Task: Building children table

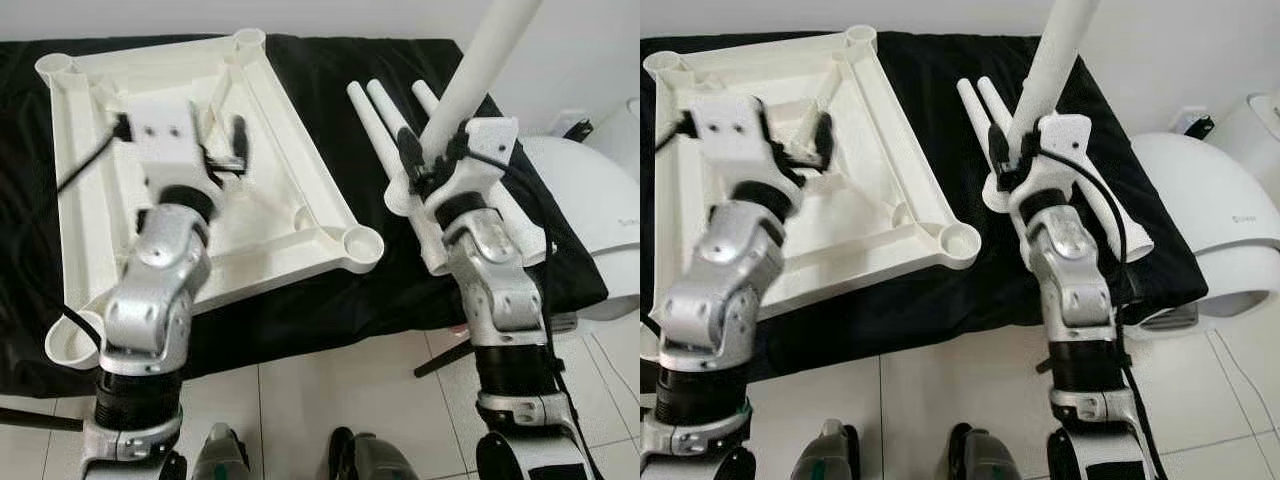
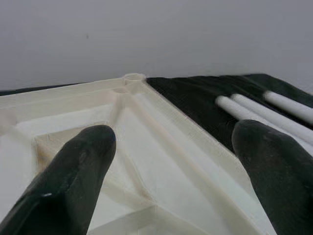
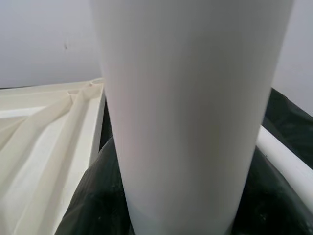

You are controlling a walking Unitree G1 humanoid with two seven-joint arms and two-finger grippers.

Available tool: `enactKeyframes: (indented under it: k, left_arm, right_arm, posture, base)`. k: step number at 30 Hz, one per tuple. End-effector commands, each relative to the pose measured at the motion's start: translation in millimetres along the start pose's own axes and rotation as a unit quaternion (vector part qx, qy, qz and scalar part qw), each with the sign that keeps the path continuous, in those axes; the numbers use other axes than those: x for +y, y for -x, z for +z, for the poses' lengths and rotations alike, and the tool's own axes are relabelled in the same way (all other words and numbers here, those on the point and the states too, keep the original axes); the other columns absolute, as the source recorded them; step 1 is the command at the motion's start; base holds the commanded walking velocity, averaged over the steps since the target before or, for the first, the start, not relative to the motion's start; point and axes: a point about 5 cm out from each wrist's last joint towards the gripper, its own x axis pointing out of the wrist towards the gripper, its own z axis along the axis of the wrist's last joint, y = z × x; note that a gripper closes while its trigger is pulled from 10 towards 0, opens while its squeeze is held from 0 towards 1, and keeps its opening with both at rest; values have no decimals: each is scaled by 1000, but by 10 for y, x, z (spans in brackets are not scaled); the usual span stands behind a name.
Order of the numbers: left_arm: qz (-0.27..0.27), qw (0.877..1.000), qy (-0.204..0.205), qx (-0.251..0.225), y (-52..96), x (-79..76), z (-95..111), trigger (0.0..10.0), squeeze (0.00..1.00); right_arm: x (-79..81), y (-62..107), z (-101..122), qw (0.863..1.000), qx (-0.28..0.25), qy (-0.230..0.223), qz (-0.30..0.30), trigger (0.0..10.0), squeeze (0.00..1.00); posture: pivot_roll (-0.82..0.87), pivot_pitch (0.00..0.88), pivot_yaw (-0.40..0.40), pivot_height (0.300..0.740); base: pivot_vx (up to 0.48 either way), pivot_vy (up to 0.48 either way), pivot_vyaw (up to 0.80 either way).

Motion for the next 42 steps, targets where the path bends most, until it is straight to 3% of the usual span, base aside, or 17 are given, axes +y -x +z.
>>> enactKeyframes:
  k: [1, 3, 6, 9, 11, 17, 18, 22, 32, 42]
  left_arm:
    - [-43, 999, -16, -16, 50, -84, 33, 10000, 0]
    - [-111, 993, -19, -22, 101, -175, 29, 10000, 0]
    - [-145, 989, -20, -25, 120, -218, 32, 10000, 0]
    - [-246, 969, -35, -3, 205, -345, -151, 10000, 0]
    - [-246, 969, -35, -3, 205, -345, -151, 10000, 0]
    - [-302, 952, -41, 10, 278, -393, -229, 10000, 0]
    - [-325, 944, -46, 20, 320, -415, -282, 10000, 0]
    - [-356, 931, -66, 42, 392, -430, -402, 10000, 0]
    - [-388, 912, -109, 73, 424, -441, -590, 10000, 0]
    - [-407, 898, -134, 101, 418, -483, -784, 10000, 0]
  right_arm:
    - [12, 43, 67, 999, -24, 10, 19, 10000, 0]
    - [18, 80, 122, 998, -46, -2, 50, 10000, 0]
    - [14, 86, 163, 996, -60, 0, 64, 10000, 0]
    - [-26, 58, 254, 992, -85, 18, 88, 10000, 0]
    - [-26, 58, 254, 992, -85, 18, 88, 10000, 0]
    - [-91, 27, 327, 989, -99, 28, 101, 10000, 0]
    - [-111, 15, 344, 989, -102, 34, 103, 10000, 0]
    - [-134, 0, 356, 989, -104, 36, 103, 10000, 0]
    - [-170, -25, 371, 988, -110, 41, 102, 10000, 0]
    - [-84, 18, 335, 987, -107, 26, 116, 10000, 0]
  posture:
    - [47, 176, -45, 740]
    - [51, 181, -46, 740]
    - [51, 183, -44, 740]
    - [61, 186, -45, 740]
    - [61, 186, -45, 740]
    - [62, 190, -41, 740]
    - [64, 192, -41, 740]
    - [67, 192, -44, 740]
    - [71, 190, -45, 740]
    - [70, 197, -40, 740]
  base:
    - [0, 0, 0]
    - [0, 0, 0]
    - [0, 0, 0]
    - [0, 0, 0]
    - [0, 0, 0]
    - [0, 0, 0]
    - [0, 0, 0]
    - [0, 0, 0]
    - [0, 0, 0]
    - [0, 0, 0]
